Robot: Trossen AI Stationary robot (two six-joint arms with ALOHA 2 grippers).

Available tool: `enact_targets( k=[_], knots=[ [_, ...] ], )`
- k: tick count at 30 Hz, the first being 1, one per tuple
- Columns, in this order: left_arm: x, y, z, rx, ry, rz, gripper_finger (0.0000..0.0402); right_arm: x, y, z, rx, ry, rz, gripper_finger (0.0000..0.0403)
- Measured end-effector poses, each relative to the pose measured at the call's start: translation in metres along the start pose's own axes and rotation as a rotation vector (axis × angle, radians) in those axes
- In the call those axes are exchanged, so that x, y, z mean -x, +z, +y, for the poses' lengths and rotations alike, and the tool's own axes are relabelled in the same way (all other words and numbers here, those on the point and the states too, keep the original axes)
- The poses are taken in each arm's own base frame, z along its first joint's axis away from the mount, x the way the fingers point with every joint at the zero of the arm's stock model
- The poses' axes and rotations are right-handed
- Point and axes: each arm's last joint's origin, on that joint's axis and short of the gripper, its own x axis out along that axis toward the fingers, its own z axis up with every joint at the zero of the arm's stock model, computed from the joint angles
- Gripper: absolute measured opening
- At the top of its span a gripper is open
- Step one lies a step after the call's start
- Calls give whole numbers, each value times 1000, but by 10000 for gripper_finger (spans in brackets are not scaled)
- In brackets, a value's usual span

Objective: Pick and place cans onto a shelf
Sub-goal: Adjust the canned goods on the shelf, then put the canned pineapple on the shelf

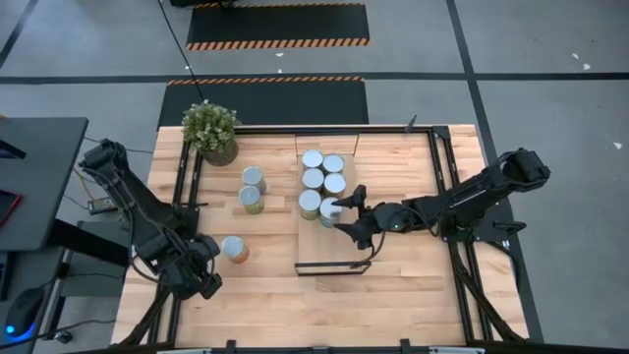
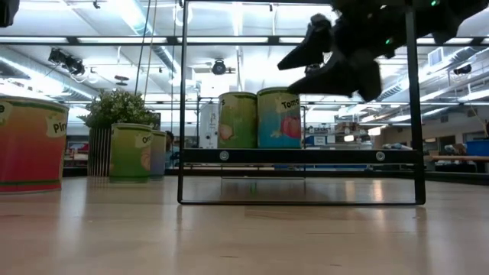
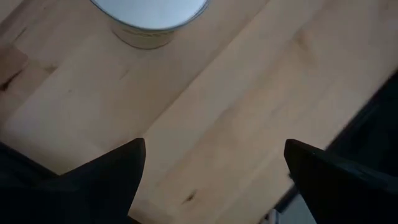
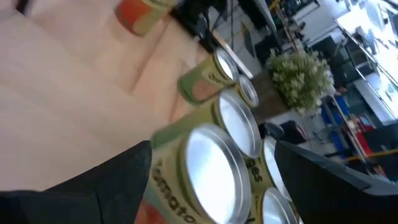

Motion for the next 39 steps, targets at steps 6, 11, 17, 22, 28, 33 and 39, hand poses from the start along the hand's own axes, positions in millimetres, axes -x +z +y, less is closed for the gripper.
enact_targets(
  k=[6, 11, 17, 22, 28, 33, 39],
  knots=[
    [-13, -3, -4, -12, 63, -9, 389, -6, -8, -4, -6, -66, 74, 348],
    [-23, -5, -5, -55, 108, -14, 389, 0, -3, -7, -29, -75, 55, 348],
    [-40, -8, -5, -154, 220, -24, 389, 19, 13, -3, -60, -47, -23, 348],
    [-54, -5, 0, -261, 358, -129, 389, 33, 19, 1, -83, -18, -27, 348],
    [-57, 11, 0, -298, 410, -205, 389, 39, 21, 4, -87, -5, -22, 348],
    [-65, 26, -3, -319, 375, -210, 389, 41, 22, 5, -87, -9, -22, 348],
    [-80, 48, 5, -322, 351, -195, 389, 41, 22, 5, -104, -10, -21, 348]
  ],
)
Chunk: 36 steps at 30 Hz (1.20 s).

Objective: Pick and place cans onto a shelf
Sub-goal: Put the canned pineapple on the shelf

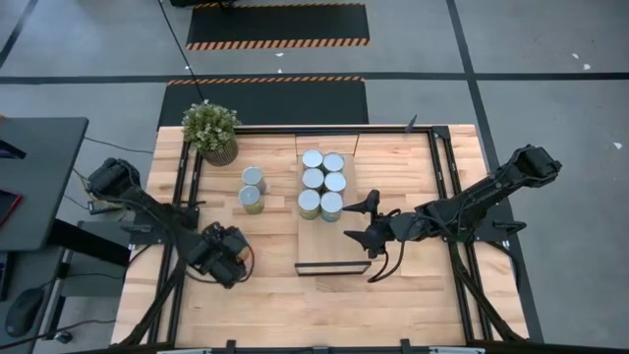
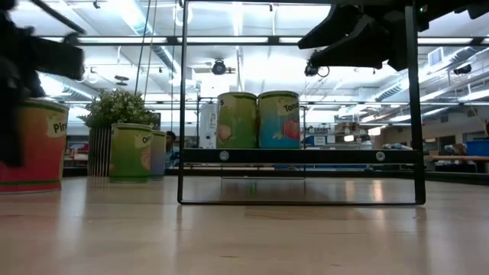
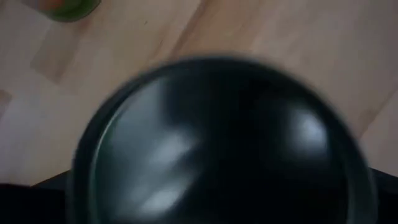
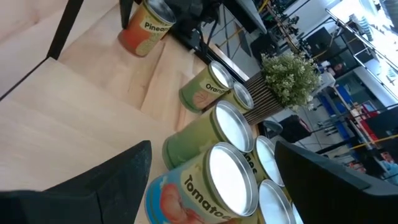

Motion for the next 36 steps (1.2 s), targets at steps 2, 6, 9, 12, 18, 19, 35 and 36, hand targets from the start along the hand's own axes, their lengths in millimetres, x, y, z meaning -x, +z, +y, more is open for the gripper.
enact_targets(
  k=[2, 6, 9, 12, 18, 19, 35, 36],
  knots=[
    [-4, 6, 0, 2, -28, 14, 389, 0, 0, 0, -5, 0, 0, 348],
    [-7, 13, 1, 13, -68, 69, 389, 0, 0, 0, -24, 1, 0, 348],
    [-8, 14, 1, 17, -76, 86, 389, 0, 0, 0, -28, 1, 0, 348],
    [-9, 17, 1, 17, -85, 84, 388, 0, 0, 0, -27, 2, 1, 348],
    [-12, 26, 3, 17, -112, 92, 351, 3, 0, 0, -15, 5, 13, 348],
    [-12, 27, 3, 19, -118, 96, 340, 5, 0, 0, -14, -3, 16, 348],
    [28, 118, 3, -110, -270, -85, 314, 45, 1, -19, -134, -48, 37, 348],
    [30, 126, 3, -121, -273, -104, 315, 46, 0, -20, -140, -45, 40, 348]
  ],
)
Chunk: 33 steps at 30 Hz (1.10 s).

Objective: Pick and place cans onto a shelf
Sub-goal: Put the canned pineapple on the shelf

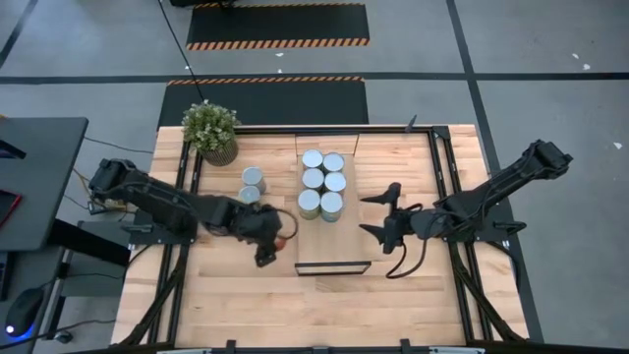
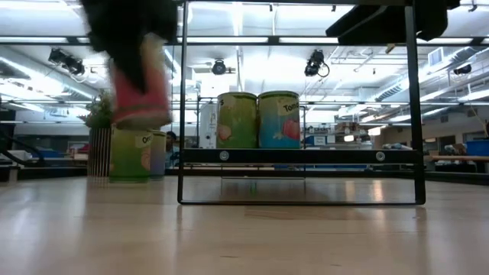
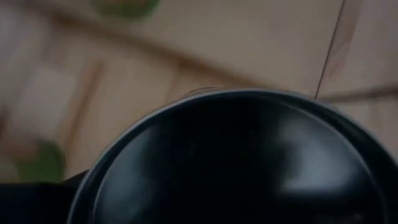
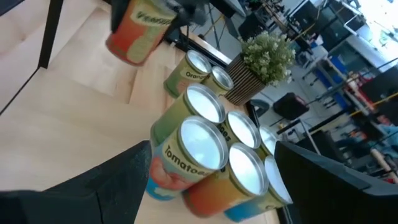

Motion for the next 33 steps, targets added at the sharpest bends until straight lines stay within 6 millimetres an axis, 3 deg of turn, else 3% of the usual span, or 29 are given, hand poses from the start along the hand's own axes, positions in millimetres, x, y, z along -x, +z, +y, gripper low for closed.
enact_targets(
  k=[8, 13, 20, 33],
  knots=[
    [-14, 65, -6, -182, 73, 58, 315, 1, -4, 1, -23, 15, 36, 348],
    [-29, 100, -19, -236, -15, 97, 315, 1, -7, 2, -31, 25, 54, 348],
    [-49, 109, -28, -263, -14, 176, 316, 1, -6, 4, -47, 60, 45, 348],
    [-52, 112, -30, -293, -11, 139, 318, 1, -6, 4, -64, 76, 43, 348]
  ],
)
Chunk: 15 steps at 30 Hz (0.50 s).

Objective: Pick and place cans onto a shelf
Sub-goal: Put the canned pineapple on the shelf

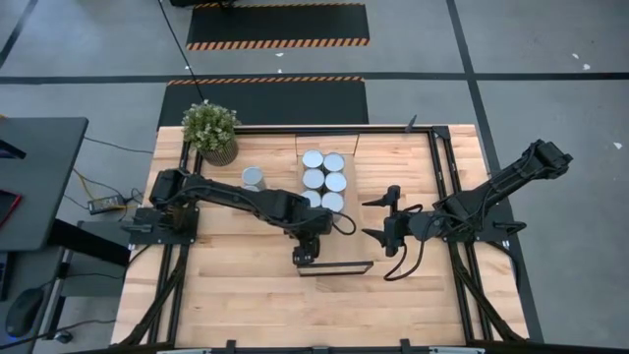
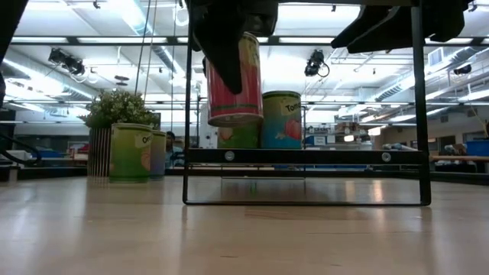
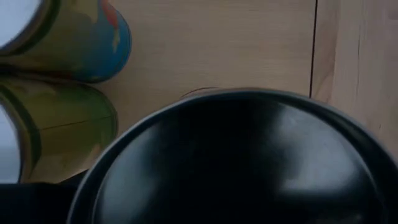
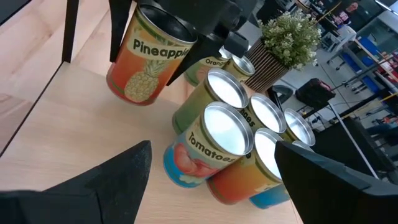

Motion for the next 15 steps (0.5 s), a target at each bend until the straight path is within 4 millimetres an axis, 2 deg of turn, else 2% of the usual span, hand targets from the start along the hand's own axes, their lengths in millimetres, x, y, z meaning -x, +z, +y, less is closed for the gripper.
enact_targets(
  k=[10, 15],
  knots=[
    [14, -5, 2, -45, 102, 90, 318, 0, 1, 0, -4, 17, -9, 348],
    [20, -9, -2, -169, 106, 126, 318, 0, 1, 0, -8, 21, -15, 348]
  ],
)
